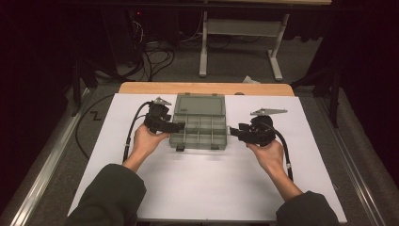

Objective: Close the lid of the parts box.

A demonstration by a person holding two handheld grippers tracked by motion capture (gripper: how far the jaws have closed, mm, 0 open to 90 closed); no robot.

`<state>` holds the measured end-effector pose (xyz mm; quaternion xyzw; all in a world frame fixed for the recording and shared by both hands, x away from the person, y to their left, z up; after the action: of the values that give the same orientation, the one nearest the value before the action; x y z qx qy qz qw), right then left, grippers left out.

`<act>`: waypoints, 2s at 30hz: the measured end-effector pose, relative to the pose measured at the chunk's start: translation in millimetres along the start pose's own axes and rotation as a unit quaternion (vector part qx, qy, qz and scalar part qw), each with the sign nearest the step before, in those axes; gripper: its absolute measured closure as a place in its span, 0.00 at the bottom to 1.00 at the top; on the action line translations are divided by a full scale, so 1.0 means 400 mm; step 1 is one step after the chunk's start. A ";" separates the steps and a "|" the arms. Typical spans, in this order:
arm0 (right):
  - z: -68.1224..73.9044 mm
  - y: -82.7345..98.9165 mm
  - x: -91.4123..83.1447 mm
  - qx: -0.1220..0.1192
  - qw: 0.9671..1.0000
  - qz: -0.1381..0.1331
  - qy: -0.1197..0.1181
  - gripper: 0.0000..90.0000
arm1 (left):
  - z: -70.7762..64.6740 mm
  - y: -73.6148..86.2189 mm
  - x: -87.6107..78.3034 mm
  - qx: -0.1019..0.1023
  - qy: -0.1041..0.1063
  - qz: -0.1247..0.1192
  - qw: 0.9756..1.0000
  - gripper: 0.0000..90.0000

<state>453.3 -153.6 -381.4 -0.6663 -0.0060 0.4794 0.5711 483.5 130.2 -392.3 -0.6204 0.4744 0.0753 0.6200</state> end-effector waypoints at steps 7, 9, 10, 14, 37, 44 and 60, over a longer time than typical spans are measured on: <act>-0.006 -0.035 0.042 0.016 0.997 0.072 0.007 0.64 | 0.009 -0.027 0.016 -0.002 -0.008 0.015 1.000 0.32; -0.005 -0.043 0.055 0.021 0.996 0.092 0.009 0.65 | 0.014 -0.031 0.023 -0.003 -0.008 0.021 1.000 0.32; -0.004 -0.046 0.062 0.025 0.995 0.101 0.008 0.65 | 0.017 -0.032 0.026 -0.003 -0.009 0.025 1.000 0.32; -0.003 -0.057 0.089 0.030 0.991 0.134 0.005 0.66 | 0.031 -0.035 0.041 -0.014 -0.007 0.033 0.999 0.32; -0.021 -0.071 0.176 0.081 0.969 0.235 0.016 0.69 | 0.075 -0.081 0.099 -0.026 -0.027 0.070 0.997 0.29; -0.017 -0.074 0.193 0.088 0.963 0.254 0.027 0.69 | 0.085 -0.087 0.107 -0.041 -0.026 0.067 0.997 0.29; -0.017 -0.080 0.211 0.086 0.955 0.278 0.056 0.69 | 0.114 -0.097 0.118 -0.061 -0.025 0.075 0.995 0.29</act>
<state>520.5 -100.6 -411.0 -0.6156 0.2525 0.5801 0.4699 557.8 136.6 -407.6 -0.6178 0.4985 0.1654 0.5852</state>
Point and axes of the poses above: each handheld gripper's, and its own axes: x roughly forward along the jaws, y roughly out of its underside, z roughly to its left, the point moved 5 cm from there along x, roughly forward along the jaws, and after that the axes turned 6 degrees about -x, right-handed, at the moved point
